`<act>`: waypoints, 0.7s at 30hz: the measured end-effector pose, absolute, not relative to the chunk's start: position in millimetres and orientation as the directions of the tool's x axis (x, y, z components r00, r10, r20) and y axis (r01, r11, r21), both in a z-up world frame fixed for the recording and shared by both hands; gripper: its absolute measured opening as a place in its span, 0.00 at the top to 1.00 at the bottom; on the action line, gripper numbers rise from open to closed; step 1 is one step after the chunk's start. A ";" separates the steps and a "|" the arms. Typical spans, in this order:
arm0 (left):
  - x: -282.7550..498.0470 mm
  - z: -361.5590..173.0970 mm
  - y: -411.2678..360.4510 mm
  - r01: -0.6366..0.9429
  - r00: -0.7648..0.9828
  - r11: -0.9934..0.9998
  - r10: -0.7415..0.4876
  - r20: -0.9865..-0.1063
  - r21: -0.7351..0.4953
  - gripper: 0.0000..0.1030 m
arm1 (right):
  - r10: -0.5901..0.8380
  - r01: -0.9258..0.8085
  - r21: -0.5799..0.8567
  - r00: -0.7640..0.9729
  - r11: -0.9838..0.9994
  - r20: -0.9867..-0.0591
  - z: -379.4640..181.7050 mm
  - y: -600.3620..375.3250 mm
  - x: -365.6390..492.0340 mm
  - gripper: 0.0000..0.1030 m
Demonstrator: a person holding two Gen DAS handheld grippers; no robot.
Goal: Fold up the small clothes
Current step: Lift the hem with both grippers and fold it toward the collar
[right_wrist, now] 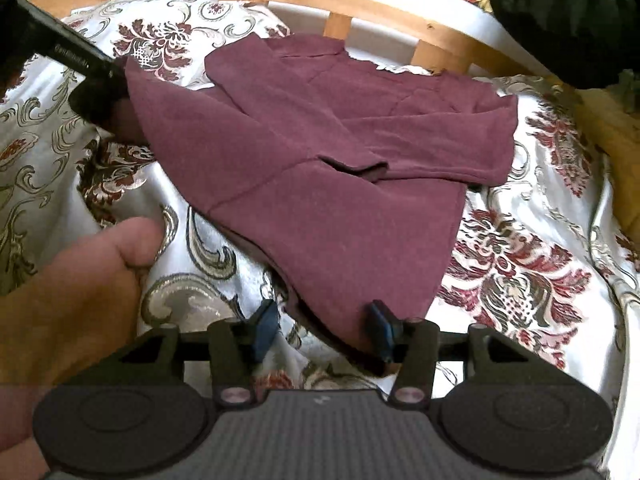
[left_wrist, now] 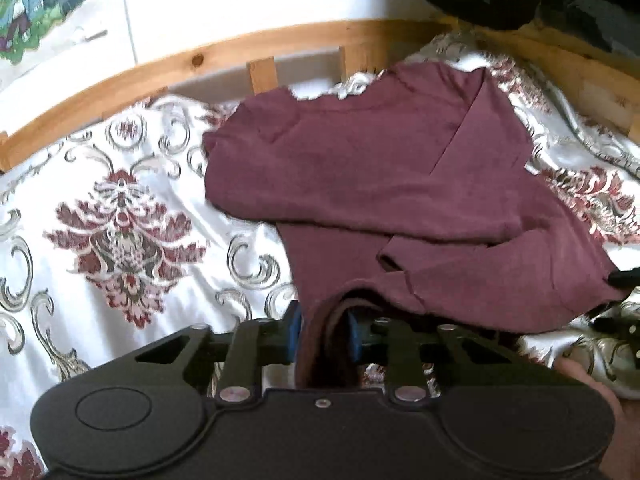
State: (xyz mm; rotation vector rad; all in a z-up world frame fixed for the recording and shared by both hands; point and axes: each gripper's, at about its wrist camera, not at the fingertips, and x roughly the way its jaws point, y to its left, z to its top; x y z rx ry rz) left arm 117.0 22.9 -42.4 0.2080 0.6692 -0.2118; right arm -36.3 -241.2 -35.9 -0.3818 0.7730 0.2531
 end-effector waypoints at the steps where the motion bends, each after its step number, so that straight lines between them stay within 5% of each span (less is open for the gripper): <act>1: 115.5 -40.5 20.9 0.264 0.771 0.956 -0.128 -0.624 0.130 0.82 | 0.076 -0.355 -0.251 0.697 0.901 -0.713 -36.3 -241.8 -37.6 0.38; 4: 110.0 -35.0 12.8 0.279 0.795 0.947 -0.133 -0.592 0.162 0.86 | 0.025 -0.344 -0.325 0.721 0.881 -0.693 -38.5 -238.6 -36.1 0.27; 18: 92.6 -22.3 10.8 0.274 0.844 0.947 -0.155 -0.513 0.165 0.90 | 0.000 -0.268 -0.305 0.751 0.914 -0.660 -42.8 -226.9 -24.7 0.28; 20: 88.5 -20.8 10.3 0.276 0.849 0.946 -0.158 -0.505 0.168 0.91 | -0.038 -0.249 -0.340 0.756 0.907 -0.653 -45.6 -226.8 -21.9 0.31; 21: 86.3 -20.2 9.7 0.278 0.850 0.945 -0.159 -0.503 0.171 0.91 | -0.048 -0.238 -0.341 0.754 0.909 -0.655 -46.2 -228.9 -20.5 0.41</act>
